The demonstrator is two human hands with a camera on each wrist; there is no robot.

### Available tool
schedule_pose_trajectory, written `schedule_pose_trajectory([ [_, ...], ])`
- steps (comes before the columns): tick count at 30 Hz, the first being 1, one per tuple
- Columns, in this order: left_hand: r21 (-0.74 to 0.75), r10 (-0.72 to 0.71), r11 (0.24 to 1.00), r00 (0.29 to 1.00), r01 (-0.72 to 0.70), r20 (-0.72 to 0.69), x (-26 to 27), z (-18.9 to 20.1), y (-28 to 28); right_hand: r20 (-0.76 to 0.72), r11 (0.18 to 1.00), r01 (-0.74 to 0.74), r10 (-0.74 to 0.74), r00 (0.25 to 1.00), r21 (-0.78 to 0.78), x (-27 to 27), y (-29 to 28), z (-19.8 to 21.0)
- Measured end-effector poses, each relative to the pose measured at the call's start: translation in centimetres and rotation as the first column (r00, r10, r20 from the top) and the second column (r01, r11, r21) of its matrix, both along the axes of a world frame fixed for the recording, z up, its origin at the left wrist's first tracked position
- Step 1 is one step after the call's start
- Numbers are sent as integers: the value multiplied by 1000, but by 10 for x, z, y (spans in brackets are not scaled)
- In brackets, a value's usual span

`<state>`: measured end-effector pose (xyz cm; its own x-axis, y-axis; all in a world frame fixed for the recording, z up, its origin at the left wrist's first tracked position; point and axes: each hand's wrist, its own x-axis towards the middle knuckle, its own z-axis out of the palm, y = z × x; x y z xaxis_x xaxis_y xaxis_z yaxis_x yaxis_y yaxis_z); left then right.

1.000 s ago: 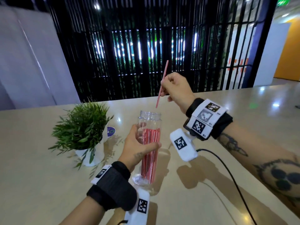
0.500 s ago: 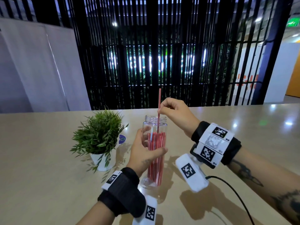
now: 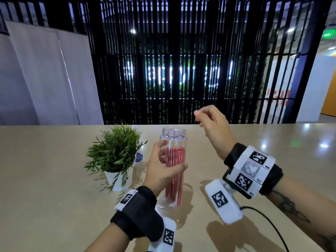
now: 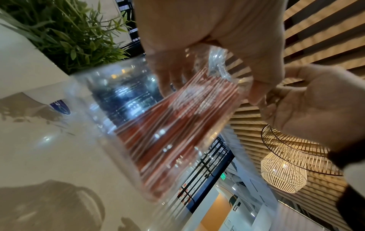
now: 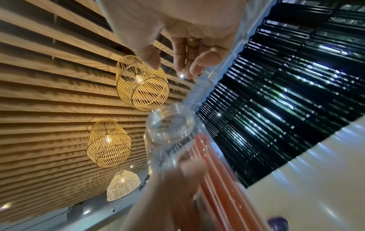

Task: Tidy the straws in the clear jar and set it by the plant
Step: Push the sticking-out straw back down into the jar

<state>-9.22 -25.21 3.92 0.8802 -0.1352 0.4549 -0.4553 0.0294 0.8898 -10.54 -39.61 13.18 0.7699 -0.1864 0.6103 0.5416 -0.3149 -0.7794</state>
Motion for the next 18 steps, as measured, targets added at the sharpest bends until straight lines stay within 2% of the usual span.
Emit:
schedule_pose_trajectory([
  [3,-2,3,1000,1000,-3,-4,0,2,0,-205,997,-78,82,975,26,-16,7,-34],
  [5,-9,-13,1000,1000,12,-19,0,2,0,-352,976,-218,208,913,12,-32,15,-60],
  [7,-41,-34,999,999,32,-31,1,2,0,-419,941,-333,329,846,68,-43,21,-79],
  [9,-63,-58,996,998,56,-34,1,4,1,-412,900,-412,431,803,141,-43,22,-95],
  [12,-70,-82,994,997,81,-11,-2,6,-1,-352,844,-517,531,771,143,-36,20,-109],
  [16,-38,-77,996,997,77,-4,-9,6,-4,-335,838,-528,540,772,136,-32,16,-118],
  [18,-11,-17,1000,1000,17,4,-11,5,-4,-328,848,-505,528,784,157,-31,15,-118],
])
